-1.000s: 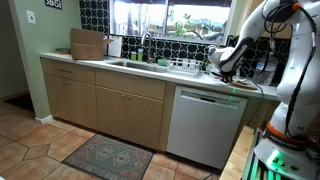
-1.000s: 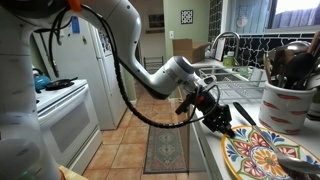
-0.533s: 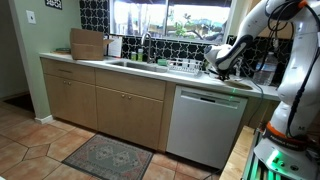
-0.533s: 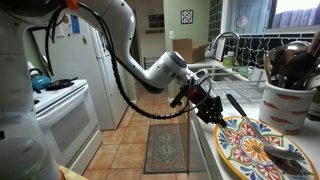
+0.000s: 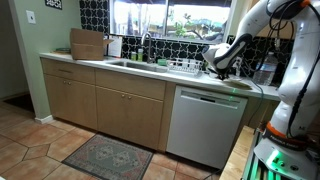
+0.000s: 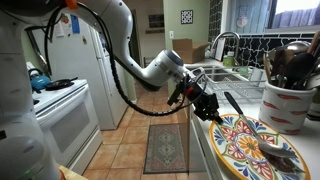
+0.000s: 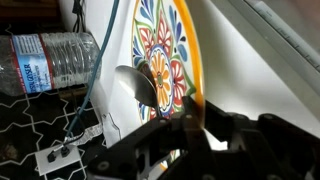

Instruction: Put the plate on the drying rack

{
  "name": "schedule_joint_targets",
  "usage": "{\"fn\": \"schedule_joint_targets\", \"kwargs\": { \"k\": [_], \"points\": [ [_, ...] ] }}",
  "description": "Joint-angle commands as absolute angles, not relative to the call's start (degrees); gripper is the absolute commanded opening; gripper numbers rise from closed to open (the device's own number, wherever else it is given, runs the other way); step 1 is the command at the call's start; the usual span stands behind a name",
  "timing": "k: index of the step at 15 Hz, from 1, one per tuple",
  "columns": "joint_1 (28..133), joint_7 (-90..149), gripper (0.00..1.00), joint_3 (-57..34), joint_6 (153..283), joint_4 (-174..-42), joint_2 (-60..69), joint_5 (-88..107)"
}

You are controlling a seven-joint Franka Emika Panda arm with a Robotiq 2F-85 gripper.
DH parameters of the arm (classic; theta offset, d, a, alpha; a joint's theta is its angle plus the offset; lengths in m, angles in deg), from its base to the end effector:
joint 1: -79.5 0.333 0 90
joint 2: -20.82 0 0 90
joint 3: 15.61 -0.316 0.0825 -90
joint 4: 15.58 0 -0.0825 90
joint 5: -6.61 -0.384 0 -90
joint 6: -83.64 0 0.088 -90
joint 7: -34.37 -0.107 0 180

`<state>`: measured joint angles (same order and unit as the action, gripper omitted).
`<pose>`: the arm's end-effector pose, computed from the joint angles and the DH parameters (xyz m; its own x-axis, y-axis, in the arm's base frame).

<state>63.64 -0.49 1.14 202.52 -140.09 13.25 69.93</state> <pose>0.4344 -0.3303 0.3407 0.8921 -0.4507 0.0314 -0.2866 -0.5107 0.8106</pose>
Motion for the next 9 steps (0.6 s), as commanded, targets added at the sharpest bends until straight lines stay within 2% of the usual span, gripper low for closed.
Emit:
{"fn": "schedule_joint_targets", "kwargs": {
  "k": [1,9],
  "points": [
    [64.59,-1.57,0.08,0.27,200.05,-141.0,15.75,69.62],
    [65.9,-2.11,0.08,-1.44,195.97,-140.84,16.64,70.28]
  ]
}}
